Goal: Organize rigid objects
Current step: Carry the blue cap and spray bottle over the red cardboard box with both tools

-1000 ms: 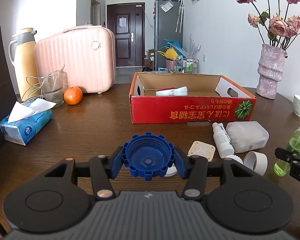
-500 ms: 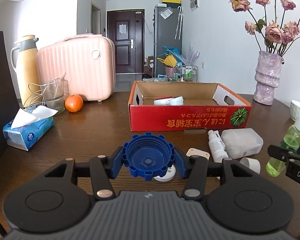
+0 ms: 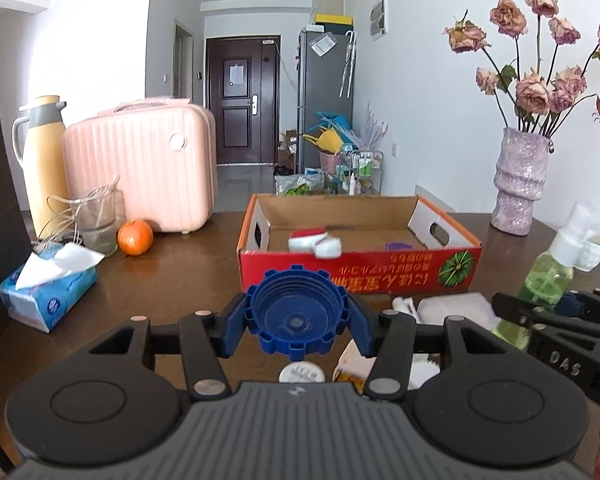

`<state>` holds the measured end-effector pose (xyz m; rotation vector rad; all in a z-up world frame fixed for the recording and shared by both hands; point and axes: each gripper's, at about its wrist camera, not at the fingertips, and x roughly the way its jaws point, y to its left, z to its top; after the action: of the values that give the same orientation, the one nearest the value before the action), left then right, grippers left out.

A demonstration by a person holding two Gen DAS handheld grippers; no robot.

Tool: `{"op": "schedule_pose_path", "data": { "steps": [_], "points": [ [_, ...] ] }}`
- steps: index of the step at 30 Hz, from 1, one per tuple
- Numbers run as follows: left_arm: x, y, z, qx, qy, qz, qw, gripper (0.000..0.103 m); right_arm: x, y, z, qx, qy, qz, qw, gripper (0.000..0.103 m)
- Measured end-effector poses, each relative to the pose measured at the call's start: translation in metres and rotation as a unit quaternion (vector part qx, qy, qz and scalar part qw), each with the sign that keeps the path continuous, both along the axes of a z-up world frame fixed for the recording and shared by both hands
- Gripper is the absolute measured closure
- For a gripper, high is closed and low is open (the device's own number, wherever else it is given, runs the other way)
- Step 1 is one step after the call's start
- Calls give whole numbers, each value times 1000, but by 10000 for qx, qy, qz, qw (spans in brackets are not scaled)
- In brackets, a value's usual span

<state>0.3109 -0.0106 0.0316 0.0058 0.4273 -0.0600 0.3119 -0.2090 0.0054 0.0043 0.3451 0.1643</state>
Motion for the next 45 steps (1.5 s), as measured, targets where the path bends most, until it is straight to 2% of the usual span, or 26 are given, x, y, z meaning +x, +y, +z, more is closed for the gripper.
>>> {"op": "schedule_pose_path", "data": {
  "steps": [9,19,45],
  "points": [
    [24,-14,16,-40,-149,-40,9999,49,29,7,16,-32,-142,67,9999,73],
    [68,-20,27,-280,-241,124,9992,49,78,7,20,82,-127,-13,9999,73],
    [176,-41,9,-223,47,229,9995,49,174,-3,8,172,123,-165,9996,73]
  ]
}}
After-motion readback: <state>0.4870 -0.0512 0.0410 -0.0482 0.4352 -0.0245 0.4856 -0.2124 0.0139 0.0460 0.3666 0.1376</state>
